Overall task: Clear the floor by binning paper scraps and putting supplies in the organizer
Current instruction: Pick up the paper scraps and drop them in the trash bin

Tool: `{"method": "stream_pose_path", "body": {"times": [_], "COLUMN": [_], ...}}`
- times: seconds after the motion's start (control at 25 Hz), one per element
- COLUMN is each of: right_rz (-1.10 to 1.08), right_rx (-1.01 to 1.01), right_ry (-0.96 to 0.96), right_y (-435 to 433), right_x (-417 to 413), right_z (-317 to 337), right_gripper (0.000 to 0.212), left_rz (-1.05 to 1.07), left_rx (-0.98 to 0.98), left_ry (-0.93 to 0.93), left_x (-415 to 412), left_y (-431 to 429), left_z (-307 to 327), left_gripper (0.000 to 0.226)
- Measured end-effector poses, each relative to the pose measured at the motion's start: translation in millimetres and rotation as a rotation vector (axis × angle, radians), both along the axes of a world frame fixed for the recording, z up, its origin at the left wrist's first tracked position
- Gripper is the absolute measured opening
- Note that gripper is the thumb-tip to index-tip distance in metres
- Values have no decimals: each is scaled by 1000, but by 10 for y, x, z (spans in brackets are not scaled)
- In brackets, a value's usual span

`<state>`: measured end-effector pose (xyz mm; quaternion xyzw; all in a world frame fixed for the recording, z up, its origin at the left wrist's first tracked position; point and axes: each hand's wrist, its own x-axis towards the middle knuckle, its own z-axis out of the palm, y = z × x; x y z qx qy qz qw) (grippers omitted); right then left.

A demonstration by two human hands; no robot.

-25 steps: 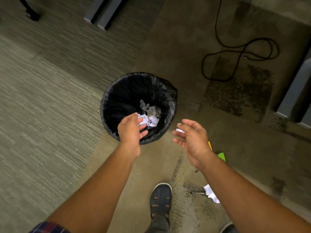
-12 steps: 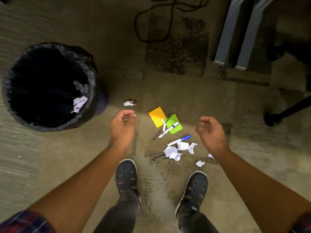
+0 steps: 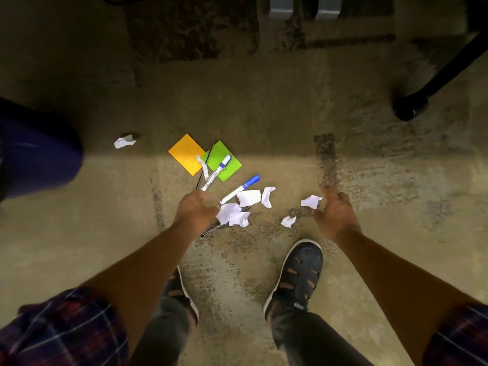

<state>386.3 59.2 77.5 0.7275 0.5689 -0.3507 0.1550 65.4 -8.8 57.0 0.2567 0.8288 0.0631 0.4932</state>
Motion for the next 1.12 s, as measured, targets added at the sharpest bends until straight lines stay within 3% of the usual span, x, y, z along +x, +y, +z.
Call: {"method": "stream_pose_path", "body": {"times": [0.12,0.32,0.48,0.6,0.68,0.8,0.88,0.96,1.04,1.12], "right_rz": [54,-363,-486,-542,-504,-453,-305,-88,30,140], "right_rx": [-3,-34,42,91,137,158,134,126,86,16], "right_ry": [-66,-77,-5,123,118,102,129,169,198,73], "right_y": [-16,0,88,171,181,24,-164,-384,-569,-695], "right_x": [70,-122,-286,-333,-321,-279,-234,-208,-226,-282], "right_z": [-421,-917,-1040,-933,-827,-711,-696,-702,-710,-749], "right_gripper": [52,69,40,25,6,18,15,13,30,49], "left_rz": [-52,-63,-47,55,94,-99,-253,-323,-344,-257], "left_rx": [-43,-225,-265,-271,-238,-242,-254,-233,-212,-192], "left_ry": [71,194,162,117,90,107,173,220,247,246], "left_x": [225,381,417,418,440,521,571,579,548,504], "left_y": [7,46,43,19,-6,-68,-107,-148,-168,-168], "left_z": [-327,-590,-639,-614,-572,-510,-494,-515,-540,-548], "left_gripper": [31,66,67,48,42,71,86,73,57,48]}}
